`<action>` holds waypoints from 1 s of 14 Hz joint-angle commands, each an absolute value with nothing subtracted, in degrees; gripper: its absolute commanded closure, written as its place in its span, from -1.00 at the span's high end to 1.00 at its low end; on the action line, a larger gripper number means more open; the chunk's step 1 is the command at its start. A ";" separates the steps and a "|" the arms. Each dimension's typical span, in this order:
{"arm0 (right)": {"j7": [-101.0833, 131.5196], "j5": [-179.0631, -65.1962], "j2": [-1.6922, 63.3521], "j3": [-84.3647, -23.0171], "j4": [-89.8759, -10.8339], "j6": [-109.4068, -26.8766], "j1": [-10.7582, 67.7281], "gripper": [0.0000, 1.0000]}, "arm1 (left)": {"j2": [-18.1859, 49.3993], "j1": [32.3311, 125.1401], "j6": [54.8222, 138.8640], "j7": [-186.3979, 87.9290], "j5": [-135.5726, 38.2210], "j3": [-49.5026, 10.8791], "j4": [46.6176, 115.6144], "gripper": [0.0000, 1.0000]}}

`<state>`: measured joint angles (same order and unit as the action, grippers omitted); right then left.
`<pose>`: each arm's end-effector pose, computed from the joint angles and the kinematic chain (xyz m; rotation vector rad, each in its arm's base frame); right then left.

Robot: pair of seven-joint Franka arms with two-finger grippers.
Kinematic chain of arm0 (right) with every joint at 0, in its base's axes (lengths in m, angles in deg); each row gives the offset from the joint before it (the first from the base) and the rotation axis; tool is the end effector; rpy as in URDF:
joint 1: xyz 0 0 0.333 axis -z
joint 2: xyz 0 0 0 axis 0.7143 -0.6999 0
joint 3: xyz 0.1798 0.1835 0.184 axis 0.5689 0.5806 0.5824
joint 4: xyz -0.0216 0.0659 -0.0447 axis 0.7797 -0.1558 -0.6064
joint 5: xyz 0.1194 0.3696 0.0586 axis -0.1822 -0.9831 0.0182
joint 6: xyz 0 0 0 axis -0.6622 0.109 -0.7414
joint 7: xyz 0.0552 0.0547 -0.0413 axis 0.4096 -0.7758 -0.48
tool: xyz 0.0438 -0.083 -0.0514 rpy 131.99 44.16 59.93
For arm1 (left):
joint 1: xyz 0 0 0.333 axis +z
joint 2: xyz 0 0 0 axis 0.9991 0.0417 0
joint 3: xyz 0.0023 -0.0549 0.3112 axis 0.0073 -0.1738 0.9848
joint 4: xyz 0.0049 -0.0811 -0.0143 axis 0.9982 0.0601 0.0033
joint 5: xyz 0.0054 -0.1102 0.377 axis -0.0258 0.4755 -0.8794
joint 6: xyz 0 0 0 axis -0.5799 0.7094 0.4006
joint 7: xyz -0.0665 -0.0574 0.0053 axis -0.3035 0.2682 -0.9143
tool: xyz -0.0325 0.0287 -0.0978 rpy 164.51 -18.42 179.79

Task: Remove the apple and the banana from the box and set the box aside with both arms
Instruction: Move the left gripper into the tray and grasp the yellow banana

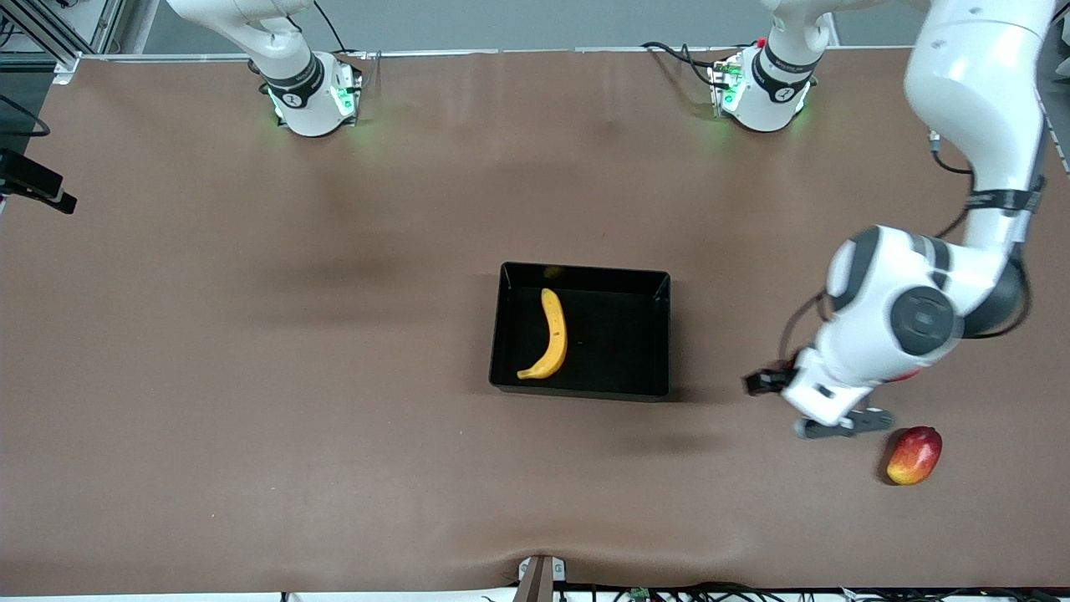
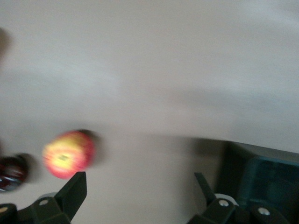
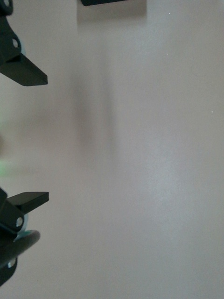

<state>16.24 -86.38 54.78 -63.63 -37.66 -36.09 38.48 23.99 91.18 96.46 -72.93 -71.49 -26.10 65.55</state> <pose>0.5353 -0.0760 0.6502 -3.1123 0.1128 0.0605 0.6815 -0.1942 0.3616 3.1036 0.1815 0.0314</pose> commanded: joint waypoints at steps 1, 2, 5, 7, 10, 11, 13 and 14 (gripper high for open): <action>16.73 -86.51 54.73 -63.45 -37.03 -35.75 38.82 1.00 | 24.52 84.47 95.96 -80.47 -72.70 -26.13 64.56 1.00; 16.73 -86.51 54.73 -63.45 -37.03 -35.75 38.82 1.00 | 25.40 82.18 96.05 -82.40 -72.96 -26.04 63.68 1.00; 16.73 -86.78 54.73 -63.45 -37.03 -36.28 38.90 1.00 | 27.51 77.69 97.97 -86.81 -74.27 -25.95 63.32 1.00; 16.56 -88.96 54.12 -63.62 -37.03 -36.54 39.43 1.00 | 29.87 74.18 101.48 -87.86 -76.03 -25.86 63.32 1.00; 16.21 -89.24 52.80 -63.71 -36.68 -36.98 39.43 1.00 | 33.13 69.17 107.63 -91.56 -78.93 -23.93 63.14 1.00; 16.21 -89.24 52.10 -63.71 -36.59 -37.77 39.34 1.00 | 33.75 67.06 109.04 -92.35 -78.94 -22.62 63.14 1.00; 16.12 -88.89 51.92 -63.71 -36.59 -37.86 39.08 1.00 | 34.80 62.41 109.76 -92.88 -78.85 -18.76 62.62 1.00; 16.12 -89.06 51.57 -63.71 -36.59 -37.95 39.34 1.00 | 36.03 60.38 109.85 -92.97 -78.94 -17.87 61.57 1.00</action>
<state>16.23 -88.26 52.34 -63.85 -37.68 -38.07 38.69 34.30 64.23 109.43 -91.57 -77.50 -20.48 64.29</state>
